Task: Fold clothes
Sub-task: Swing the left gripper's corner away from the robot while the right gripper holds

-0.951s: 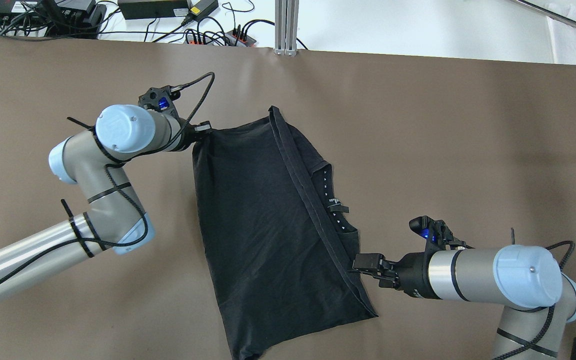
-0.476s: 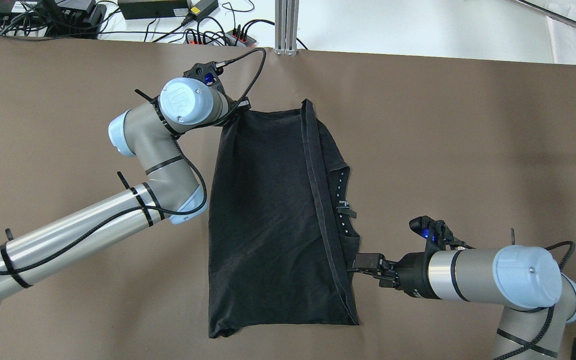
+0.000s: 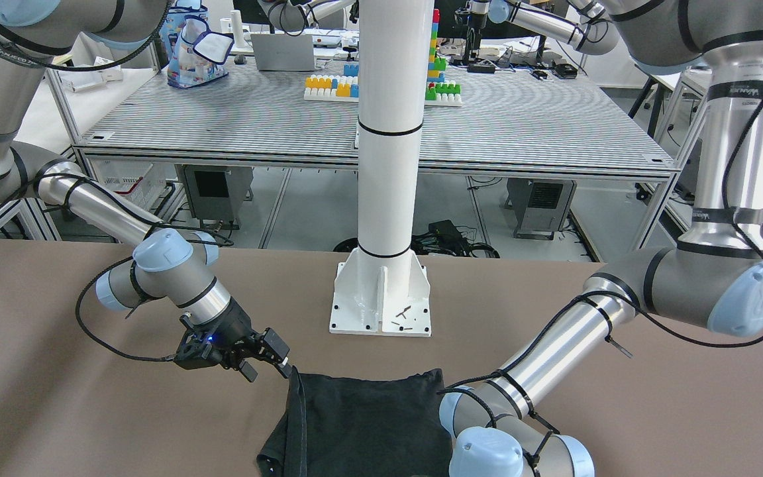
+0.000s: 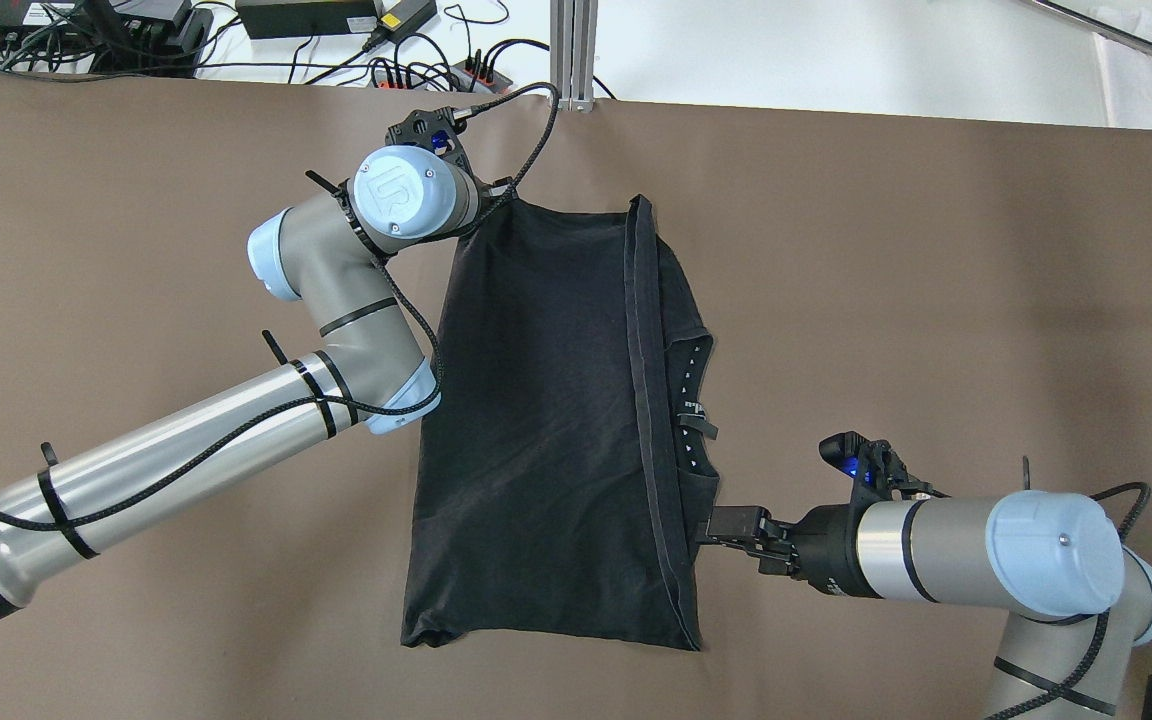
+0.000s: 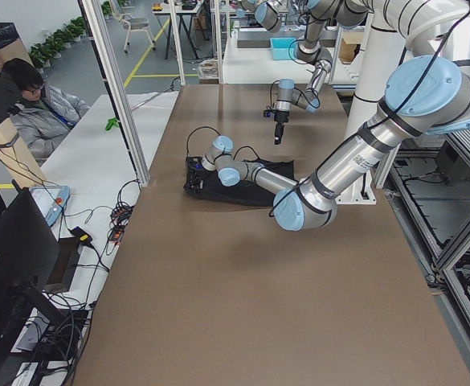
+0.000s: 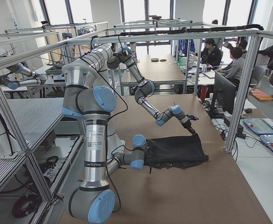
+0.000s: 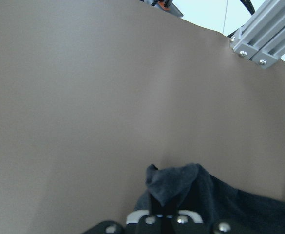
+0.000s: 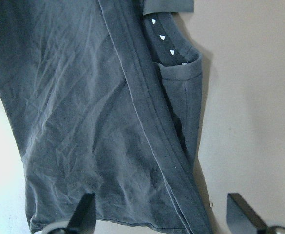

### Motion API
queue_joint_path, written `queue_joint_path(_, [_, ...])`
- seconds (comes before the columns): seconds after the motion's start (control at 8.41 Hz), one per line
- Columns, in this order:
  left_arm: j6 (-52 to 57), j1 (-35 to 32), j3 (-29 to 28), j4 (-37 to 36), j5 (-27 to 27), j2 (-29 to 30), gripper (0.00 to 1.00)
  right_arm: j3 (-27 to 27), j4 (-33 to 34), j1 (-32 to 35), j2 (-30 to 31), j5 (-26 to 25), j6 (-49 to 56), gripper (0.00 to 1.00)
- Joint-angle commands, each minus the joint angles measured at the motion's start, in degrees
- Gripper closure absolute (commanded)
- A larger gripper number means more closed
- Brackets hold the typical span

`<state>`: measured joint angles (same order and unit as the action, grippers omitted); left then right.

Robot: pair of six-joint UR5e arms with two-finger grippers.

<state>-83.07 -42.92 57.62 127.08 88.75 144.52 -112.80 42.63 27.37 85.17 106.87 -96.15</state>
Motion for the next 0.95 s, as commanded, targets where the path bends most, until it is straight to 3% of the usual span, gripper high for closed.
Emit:
queue_joint_path(0.0, [0.10, -0.41, 0.21, 0.19, -1.74, 0.06, 0.00, 0.13, 0.00, 0.14, -0.18, 0.00, 0.09, 0.06])
queue_joint_path(0.24, [1.23, -1.90, 0.21, 0.10, -1.48, -0.02, 0.00, 0.48, 2.00, 0.67, -2.28, -0.17, 6.45, 0.06])
queue_joint_path(0.83, [0.10, -4.54, 0.74, 0.10, -1.30, -1.08, 0.00, 0.74, 7.21, 0.32, -9.76, -7.54, 15.43, 0.06])
